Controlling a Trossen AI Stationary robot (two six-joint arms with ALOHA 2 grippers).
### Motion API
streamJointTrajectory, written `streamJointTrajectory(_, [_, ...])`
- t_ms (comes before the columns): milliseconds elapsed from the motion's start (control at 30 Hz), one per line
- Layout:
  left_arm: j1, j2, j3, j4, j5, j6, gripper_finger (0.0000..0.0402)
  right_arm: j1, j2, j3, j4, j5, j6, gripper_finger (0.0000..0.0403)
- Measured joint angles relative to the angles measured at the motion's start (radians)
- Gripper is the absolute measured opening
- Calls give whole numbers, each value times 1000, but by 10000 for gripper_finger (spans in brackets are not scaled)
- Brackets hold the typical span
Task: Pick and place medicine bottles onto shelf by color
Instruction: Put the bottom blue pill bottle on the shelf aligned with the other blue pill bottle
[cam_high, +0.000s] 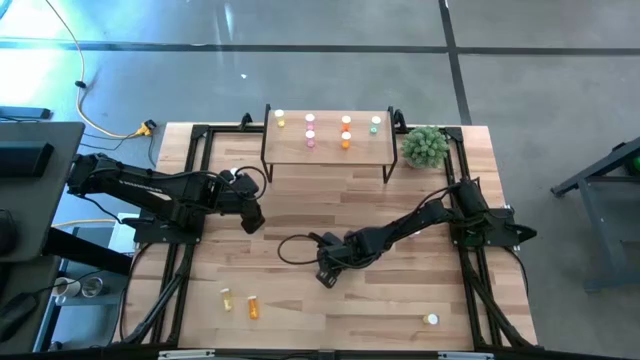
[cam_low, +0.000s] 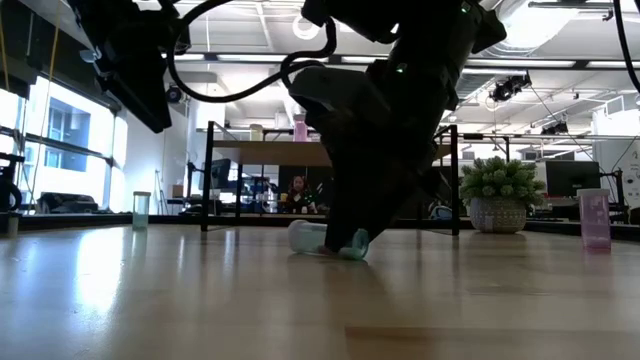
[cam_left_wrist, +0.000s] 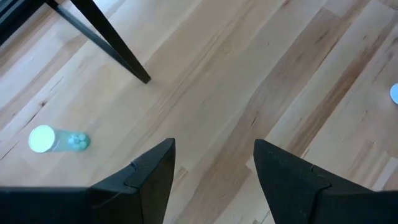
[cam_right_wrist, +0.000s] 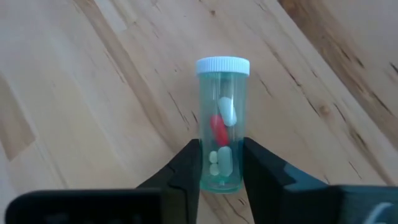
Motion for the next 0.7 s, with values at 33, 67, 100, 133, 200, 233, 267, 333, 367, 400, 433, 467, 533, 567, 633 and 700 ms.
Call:
streamJointTrajectory(33, [0, 0, 0, 0, 5, 5, 209, 0, -5, -1, -1, 2, -14, 84])
streamJointTrajectory(67, [0, 0, 0, 1, 11, 15, 209, 0, -8, -2, -4, 5, -30, 84])
streamJointTrajectory(100, [0, 0, 0, 1, 17, 30, 209, 0, -13, -2, -6, 11, -45, 84])
streamJointTrajectory(133, [0, 0, 0, 2, 22, 43, 209, 0, -22, -5, -13, 19, -64, 84])
streamJointTrajectory(200, [0, 0, 0, 4, 31, 57, 209, 0, -44, -9, -29, 43, -93, 84])
streamJointTrajectory(233, [0, 0, 0, 7, 35, 59, 209, 0, -61, -9, -25, 52, -112, 84])
streamJointTrajectory(267, [0, 0, 0, 9, 38, 60, 209, 0, -80, -8, -20, 62, -123, 84])
streamJointTrajectory(333, [0, 0, 0, 18, 46, 60, 209, 0, -115, -5, -10, 86, -162, 84])
streamJointTrajectory(367, [0, 0, 0, 18, 47, 60, 209, 0, -128, -5, -10, 97, -179, 84])
streamJointTrajectory(400, [0, 0, 0, 19, 47, 63, 209, 2, -143, -6, -14, 105, -197, 84])
streamJointTrajectory(433, [0, 0, 0, 20, 47, 79, 209, 5, -159, -6, -11, 111, -216, 84])
streamJointTrajectory(467, [0, 0, 0, 23, 47, 105, 209, 8, -178, -6, -6, 125, -235, 84])
streamJointTrajectory(533, [0, 0, 0, 39, 48, 165, 209, 16, -220, -6, 0, 144, -275, 84])
streamJointTrajectory(567, [0, 0, 0, 56, 50, 192, 209, 18, -237, -6, 3, 157, -300, 84])
streamJointTrajectory(633, [0, 0, 0, 109, 61, 250, 209, 24, -273, -6, 11, 184, -350, 84])
streamJointTrajectory(700, [0, 0, 0, 180, 75, 329, 209, 30, -315, -6, 19, 212, -401, 84])
